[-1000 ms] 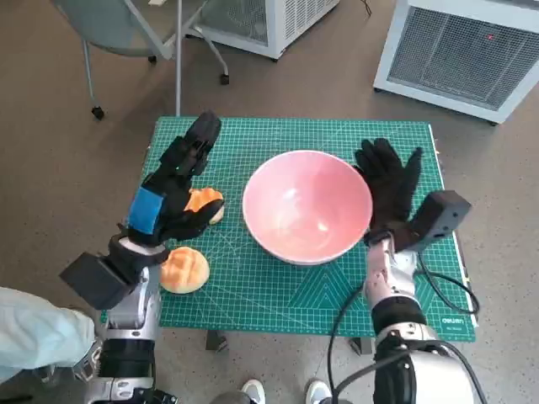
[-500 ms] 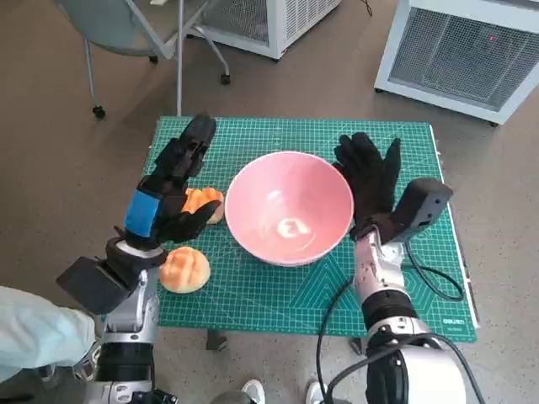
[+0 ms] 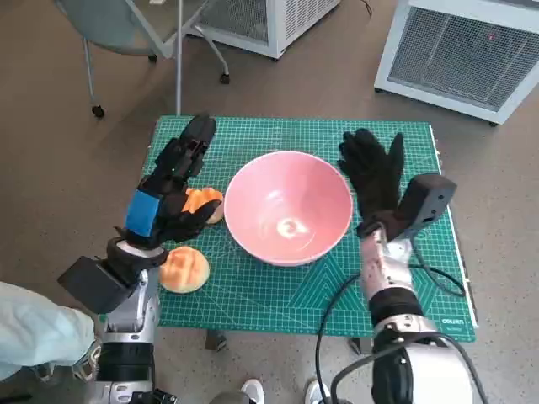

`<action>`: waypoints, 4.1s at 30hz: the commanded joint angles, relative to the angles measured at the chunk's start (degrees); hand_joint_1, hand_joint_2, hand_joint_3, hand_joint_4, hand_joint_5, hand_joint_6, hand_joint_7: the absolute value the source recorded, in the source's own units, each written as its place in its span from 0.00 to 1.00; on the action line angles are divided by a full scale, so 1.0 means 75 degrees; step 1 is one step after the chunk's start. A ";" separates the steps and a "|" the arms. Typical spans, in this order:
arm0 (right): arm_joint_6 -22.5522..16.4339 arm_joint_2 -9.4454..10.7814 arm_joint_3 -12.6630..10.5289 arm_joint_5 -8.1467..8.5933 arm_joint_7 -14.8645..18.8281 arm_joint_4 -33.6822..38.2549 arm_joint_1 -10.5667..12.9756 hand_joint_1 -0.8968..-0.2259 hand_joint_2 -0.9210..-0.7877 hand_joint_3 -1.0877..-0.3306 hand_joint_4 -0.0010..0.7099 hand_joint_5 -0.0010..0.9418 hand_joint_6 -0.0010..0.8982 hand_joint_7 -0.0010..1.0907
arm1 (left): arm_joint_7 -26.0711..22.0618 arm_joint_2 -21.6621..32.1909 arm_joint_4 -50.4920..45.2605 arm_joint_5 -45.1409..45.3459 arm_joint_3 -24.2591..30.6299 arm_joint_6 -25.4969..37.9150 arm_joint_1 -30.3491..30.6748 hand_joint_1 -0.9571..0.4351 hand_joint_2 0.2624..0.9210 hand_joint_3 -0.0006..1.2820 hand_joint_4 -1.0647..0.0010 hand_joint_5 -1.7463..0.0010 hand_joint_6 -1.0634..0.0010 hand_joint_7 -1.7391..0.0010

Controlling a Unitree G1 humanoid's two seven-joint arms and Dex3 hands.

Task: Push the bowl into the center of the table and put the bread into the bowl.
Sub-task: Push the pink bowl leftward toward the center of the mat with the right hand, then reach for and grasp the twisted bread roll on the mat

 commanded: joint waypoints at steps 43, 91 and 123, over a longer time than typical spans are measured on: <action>-0.1240 -0.0498 0.1776 0.0445 0.1985 -0.5960 0.2624 0.25 0.00 0.46 0.18 0.00 0.00 0.48 | -0.1299 -0.0359 0.0832 -0.0950 0.0015 -0.0419 -0.1138 0.25 1.00 0.24 0.82 1.00 0.72 0.99; -0.0782 -0.0603 0.2189 0.0218 0.1717 -0.6802 0.2737 0.22 0.00 0.47 0.22 0.01 0.00 0.49 | -0.0890 0.3197 0.2863 0.4866 -0.2430 0.3481 -0.2942 0.53 0.76 0.00 0.93 1.00 0.75 1.00; -0.0623 -0.0666 0.2131 0.0323 0.1702 -0.7055 0.2910 0.26 0.00 0.46 0.21 0.00 0.00 0.49 | 0.0188 0.1925 0.6625 0.6096 -0.4260 0.3581 -0.4396 0.63 0.78 0.01 0.85 0.99 0.70 0.99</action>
